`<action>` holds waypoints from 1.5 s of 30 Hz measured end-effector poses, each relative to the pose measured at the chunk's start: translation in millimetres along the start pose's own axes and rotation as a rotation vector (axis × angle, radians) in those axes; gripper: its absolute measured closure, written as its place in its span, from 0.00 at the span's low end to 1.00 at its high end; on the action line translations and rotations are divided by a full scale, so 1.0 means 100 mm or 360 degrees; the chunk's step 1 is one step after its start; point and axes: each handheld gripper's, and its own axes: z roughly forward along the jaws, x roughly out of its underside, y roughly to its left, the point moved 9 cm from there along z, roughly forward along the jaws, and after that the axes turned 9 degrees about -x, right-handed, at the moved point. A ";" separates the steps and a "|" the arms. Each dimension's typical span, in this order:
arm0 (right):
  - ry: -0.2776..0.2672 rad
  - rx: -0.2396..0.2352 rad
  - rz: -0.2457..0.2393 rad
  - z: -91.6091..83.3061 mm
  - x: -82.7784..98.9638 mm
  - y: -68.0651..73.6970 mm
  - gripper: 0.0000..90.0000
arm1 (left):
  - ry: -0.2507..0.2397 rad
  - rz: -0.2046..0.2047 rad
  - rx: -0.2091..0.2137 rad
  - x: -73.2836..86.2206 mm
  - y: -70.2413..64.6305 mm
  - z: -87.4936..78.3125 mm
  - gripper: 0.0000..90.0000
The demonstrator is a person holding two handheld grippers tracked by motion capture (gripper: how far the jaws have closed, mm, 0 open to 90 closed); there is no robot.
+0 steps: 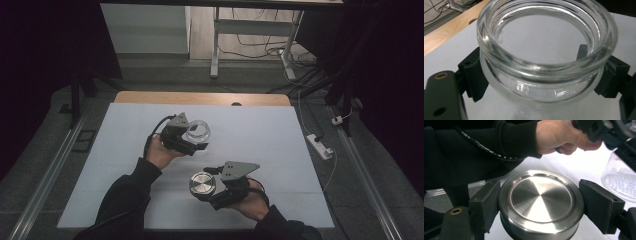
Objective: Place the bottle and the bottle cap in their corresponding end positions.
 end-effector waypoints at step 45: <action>0.0317 -0.0031 0.0070 0.47 0.71 -0.04 0.22 | 0.0118 -0.0079 -0.0061 0.40 0.07 0.44 0.17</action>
